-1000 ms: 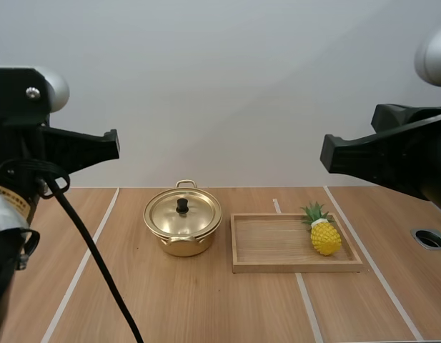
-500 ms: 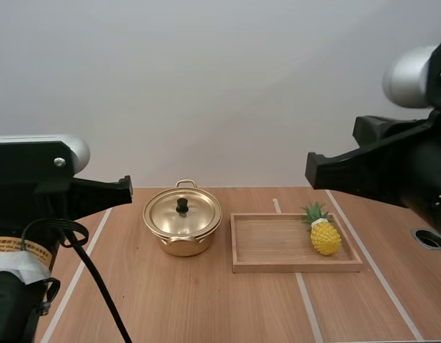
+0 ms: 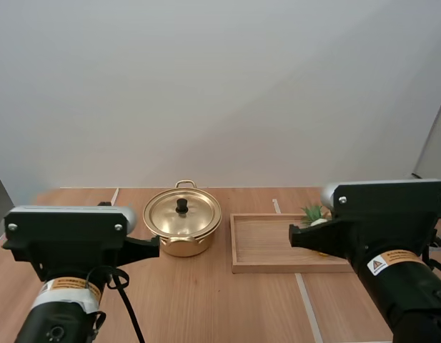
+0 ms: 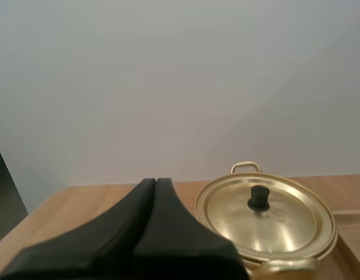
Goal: Open the pot, put the grape inside, and close it
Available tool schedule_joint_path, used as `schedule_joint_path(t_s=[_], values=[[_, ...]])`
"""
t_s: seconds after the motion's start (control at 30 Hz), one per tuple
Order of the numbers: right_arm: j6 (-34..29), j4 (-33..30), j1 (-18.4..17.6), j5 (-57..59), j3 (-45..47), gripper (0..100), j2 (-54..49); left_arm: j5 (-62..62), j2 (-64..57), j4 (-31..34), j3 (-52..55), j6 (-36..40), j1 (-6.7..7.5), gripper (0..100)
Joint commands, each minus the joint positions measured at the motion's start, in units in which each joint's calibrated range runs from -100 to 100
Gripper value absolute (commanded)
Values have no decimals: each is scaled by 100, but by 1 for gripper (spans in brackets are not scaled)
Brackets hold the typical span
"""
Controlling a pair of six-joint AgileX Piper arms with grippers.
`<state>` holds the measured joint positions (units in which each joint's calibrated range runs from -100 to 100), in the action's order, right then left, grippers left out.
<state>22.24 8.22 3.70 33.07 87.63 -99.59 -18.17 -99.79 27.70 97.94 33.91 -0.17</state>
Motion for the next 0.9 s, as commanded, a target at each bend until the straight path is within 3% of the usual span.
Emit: schedule_joint_path(t_s=[0.0,0.23,0.37,0.57,0.63,0.87], values=[[53,42,22,-194,408,1,-41,8,-21,20,206,-8,20,0],[22,42,22,67,816,1,-41,-348,-21,-104,206,-8,20,0],[12,152,22,359,832,1,-41,-1479,-21,-207,206,-8,20,0],[12,166,22,359,832,1,-41,-2355,-21,540,206,-8,20,0],[12,166,22,359,832,1,-41,-2052,-21,556,206,-8,20,0],[12,166,22,359,832,1,-41,1298,-21,308,206,65,20,0]])
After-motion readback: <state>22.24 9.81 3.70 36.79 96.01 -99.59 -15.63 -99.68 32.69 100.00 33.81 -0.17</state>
